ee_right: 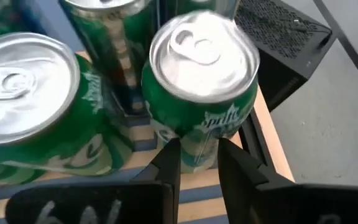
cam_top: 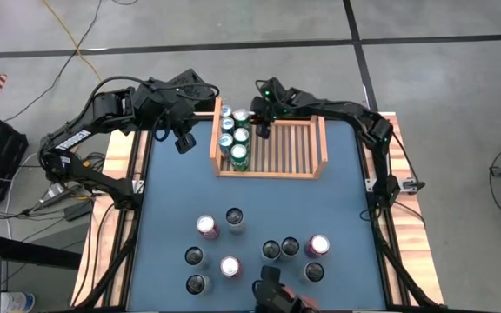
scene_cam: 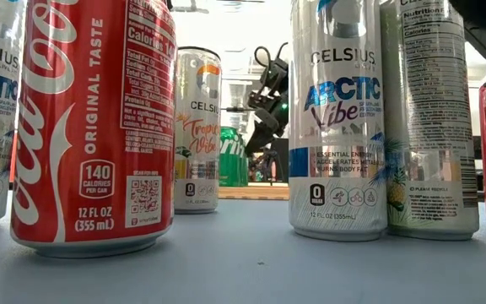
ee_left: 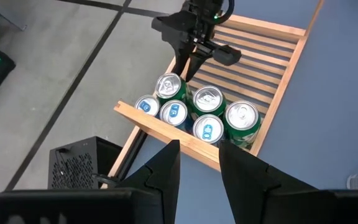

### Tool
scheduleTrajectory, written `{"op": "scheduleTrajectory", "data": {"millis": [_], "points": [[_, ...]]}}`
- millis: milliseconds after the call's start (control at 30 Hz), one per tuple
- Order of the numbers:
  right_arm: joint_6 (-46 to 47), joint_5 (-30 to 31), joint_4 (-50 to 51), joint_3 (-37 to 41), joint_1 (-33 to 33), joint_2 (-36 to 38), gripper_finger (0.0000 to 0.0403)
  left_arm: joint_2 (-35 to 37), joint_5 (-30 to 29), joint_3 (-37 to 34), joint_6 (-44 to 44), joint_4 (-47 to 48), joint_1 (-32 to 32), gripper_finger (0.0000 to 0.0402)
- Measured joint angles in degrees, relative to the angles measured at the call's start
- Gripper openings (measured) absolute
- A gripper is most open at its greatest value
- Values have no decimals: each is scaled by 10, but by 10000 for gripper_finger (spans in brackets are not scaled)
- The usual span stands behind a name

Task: Place canned beverage on shelf
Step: Adjust the soda cans on the shelf

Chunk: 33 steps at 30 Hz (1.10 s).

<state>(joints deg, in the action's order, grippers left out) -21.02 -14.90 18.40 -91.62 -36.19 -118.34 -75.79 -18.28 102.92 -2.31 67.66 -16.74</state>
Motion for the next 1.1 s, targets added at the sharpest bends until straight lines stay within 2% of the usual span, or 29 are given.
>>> {"op": "scheduleTrajectory", "data": {"millis": [433,633,767,933,1100], "points": [[23,14,25,0,-16,-7,91,0,-1,0,-4,0,0,100],[32,17,83,0,-23,65,91,0,-1,0,-9,-1,0,100],[41,6,134,5,-3,123,90,0,-1,0,-17,-15,0,100],[73,3,120,83,63,187,69,0,0,0,-23,-21,0,100],[107,54,-11,203,147,261,17,0,0,0,-56,-20,0,100]]}}
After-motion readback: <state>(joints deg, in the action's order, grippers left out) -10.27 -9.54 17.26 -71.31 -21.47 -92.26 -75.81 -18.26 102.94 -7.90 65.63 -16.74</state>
